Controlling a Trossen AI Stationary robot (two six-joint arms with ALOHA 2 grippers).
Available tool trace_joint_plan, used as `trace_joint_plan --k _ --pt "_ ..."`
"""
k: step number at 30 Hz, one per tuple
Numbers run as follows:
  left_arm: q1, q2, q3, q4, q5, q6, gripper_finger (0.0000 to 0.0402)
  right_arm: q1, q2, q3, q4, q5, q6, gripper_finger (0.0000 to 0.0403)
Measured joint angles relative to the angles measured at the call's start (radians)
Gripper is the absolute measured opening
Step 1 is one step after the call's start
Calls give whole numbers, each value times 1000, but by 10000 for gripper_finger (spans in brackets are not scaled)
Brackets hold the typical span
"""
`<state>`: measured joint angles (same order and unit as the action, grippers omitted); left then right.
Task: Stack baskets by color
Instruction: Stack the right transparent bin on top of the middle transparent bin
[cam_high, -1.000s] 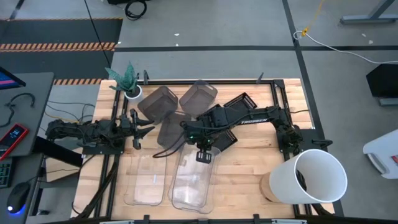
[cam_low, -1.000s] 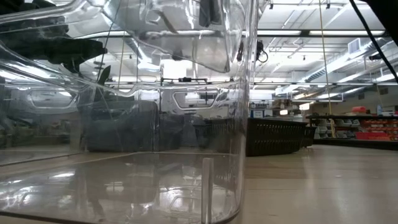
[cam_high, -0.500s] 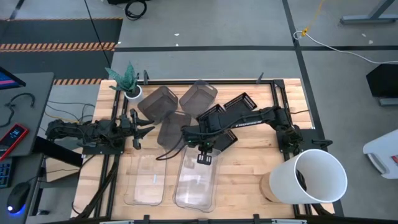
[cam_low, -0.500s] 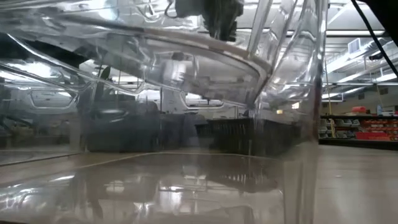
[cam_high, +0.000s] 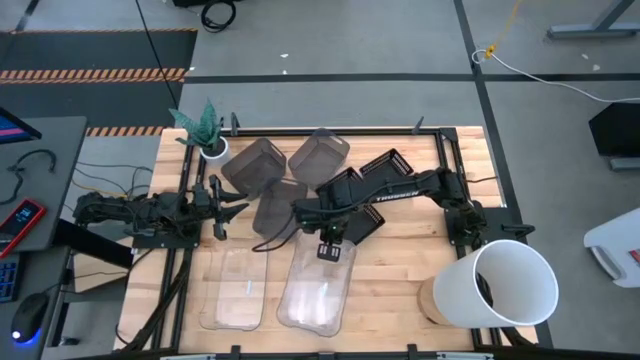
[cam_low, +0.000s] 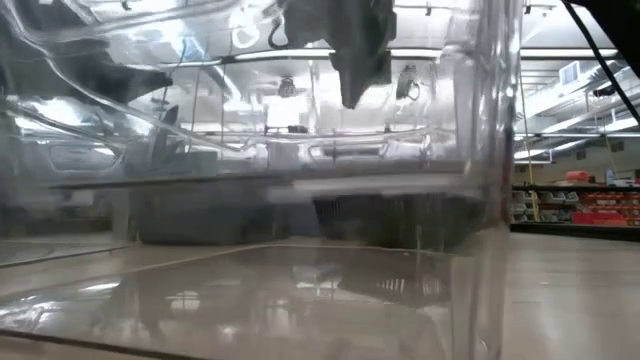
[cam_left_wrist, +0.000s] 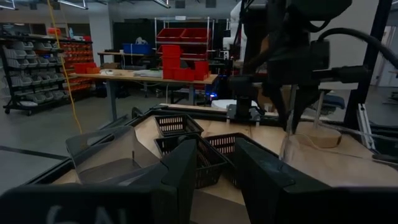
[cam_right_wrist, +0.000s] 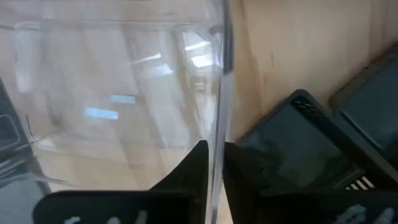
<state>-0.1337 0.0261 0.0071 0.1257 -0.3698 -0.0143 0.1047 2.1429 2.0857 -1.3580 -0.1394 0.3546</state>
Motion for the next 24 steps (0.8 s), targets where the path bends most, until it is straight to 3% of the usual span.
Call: trace_joint_plan --k 24 --pt "0 0 0 0 0 0 117 10 -44 0 -4 93 -87 140"
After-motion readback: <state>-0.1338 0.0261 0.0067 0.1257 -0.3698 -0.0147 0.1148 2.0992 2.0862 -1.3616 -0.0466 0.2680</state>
